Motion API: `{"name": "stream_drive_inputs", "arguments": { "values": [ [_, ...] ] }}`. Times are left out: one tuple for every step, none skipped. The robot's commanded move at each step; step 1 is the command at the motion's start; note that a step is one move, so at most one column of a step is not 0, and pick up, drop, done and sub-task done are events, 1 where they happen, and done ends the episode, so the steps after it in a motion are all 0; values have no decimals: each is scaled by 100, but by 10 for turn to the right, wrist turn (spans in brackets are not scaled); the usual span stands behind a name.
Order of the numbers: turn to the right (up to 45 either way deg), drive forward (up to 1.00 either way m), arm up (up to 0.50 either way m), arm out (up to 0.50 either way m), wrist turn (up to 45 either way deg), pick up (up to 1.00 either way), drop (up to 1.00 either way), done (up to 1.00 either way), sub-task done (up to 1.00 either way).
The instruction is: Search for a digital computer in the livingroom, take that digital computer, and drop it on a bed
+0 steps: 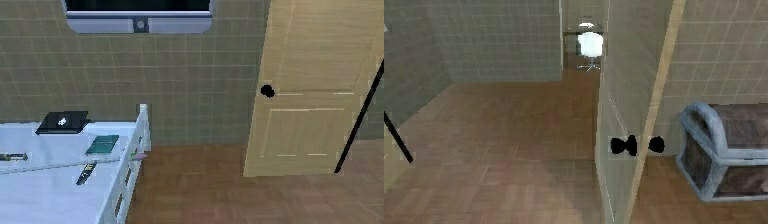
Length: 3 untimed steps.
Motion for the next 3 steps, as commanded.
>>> {"name": "stream_drive_inputs", "arguments": {
  "values": [
    [390,0,0,0,0,0,0,0,0],
    [0,30,0,0,0,0,0,0,0],
    [360,0,0,0,0,0,0,0,0]
  ]
}}
